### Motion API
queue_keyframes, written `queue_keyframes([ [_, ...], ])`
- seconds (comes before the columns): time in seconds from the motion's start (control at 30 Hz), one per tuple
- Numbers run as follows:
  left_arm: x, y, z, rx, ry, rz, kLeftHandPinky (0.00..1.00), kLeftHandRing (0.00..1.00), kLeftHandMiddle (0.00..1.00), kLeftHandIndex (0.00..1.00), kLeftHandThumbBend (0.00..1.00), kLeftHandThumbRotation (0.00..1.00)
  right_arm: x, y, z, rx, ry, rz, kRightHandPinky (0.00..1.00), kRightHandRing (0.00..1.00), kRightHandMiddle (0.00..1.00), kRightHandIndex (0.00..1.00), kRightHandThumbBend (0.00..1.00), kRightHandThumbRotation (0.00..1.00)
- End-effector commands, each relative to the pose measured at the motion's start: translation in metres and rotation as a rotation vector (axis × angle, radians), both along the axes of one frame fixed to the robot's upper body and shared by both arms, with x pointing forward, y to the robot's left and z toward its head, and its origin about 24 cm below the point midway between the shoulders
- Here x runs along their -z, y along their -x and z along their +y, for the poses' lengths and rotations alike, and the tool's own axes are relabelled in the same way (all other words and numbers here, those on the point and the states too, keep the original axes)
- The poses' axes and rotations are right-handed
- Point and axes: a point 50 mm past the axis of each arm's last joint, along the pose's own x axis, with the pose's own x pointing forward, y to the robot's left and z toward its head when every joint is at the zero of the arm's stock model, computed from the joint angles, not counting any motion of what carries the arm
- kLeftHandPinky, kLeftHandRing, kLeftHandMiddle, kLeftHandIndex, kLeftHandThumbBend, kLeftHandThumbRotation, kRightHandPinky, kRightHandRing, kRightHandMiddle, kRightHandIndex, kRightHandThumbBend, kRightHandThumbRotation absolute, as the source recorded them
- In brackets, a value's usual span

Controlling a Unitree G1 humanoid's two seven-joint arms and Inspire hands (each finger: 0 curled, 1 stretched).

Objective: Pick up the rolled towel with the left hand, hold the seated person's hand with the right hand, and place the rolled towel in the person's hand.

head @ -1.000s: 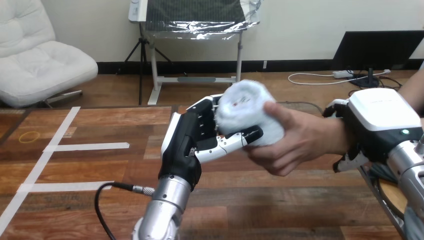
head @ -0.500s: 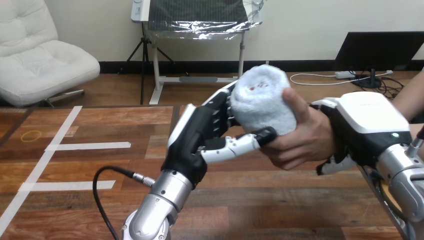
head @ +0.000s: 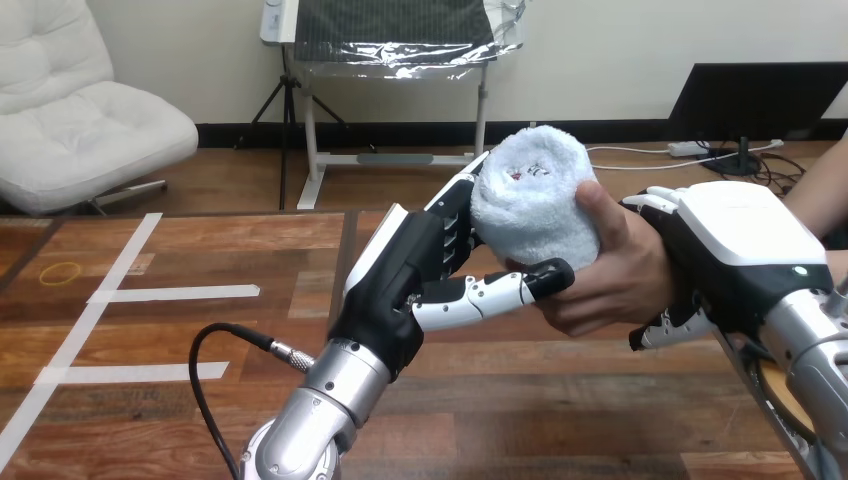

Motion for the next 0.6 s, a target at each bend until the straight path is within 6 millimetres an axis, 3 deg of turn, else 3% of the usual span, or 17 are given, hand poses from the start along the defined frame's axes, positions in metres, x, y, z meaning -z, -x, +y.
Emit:
queue_keyframes([
  [0.0, -0.023, 0.004, -0.011, 0.073, 0.008, -0.106, 0.85, 0.92, 0.92, 0.92, 0.81, 0.31, -0.021, 0.001, 0.005, -0.033, -0.024, -0.073, 0.84, 0.92, 0.91, 0.85, 0.86, 0.0],
  [0.57, -0.018, 0.008, -0.003, 0.042, 0.017, -0.111, 0.84, 0.92, 0.93, 0.93, 0.79, 0.34, -0.029, 0.013, 0.008, -0.039, -0.064, -0.072, 0.84, 0.92, 0.92, 0.86, 0.86, 0.0],
])
